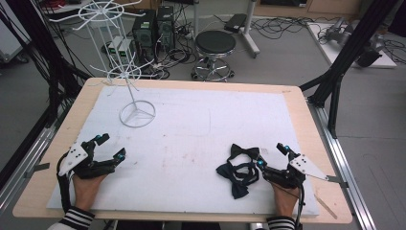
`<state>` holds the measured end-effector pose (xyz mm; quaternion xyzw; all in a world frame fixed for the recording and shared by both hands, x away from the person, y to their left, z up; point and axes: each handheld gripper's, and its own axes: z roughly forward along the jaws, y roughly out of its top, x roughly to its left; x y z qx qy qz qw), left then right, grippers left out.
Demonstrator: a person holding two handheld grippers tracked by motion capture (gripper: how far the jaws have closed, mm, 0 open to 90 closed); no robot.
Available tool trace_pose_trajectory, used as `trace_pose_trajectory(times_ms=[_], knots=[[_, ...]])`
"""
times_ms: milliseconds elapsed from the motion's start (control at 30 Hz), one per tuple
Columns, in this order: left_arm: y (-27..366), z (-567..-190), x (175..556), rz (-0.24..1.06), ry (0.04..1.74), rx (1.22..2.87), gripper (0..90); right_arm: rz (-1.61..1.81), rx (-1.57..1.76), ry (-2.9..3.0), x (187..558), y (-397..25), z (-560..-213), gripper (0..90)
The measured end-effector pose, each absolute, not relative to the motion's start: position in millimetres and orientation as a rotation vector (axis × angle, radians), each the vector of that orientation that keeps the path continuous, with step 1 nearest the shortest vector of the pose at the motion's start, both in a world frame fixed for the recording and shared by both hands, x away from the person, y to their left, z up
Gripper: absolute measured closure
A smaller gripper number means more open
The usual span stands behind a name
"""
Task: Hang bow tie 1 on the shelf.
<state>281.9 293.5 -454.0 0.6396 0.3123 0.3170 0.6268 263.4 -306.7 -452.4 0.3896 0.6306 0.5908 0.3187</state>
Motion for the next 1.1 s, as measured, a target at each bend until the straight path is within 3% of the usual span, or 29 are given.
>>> trace_pose_trajectory(times_ms=[633, 1100], knots=[[292.5, -453.8, 281.7, 0.735, 0.713, 1.473, 15.6, 1.601, 1.051, 1.634, 260.1, -312.4, -445.8, 10.0], [292.7, -454.0, 281.3, 0.738, 0.717, 1.464, 15.6, 1.512, 1.03, 1.806, 249.7, -301.8, -404.8, 10.0]])
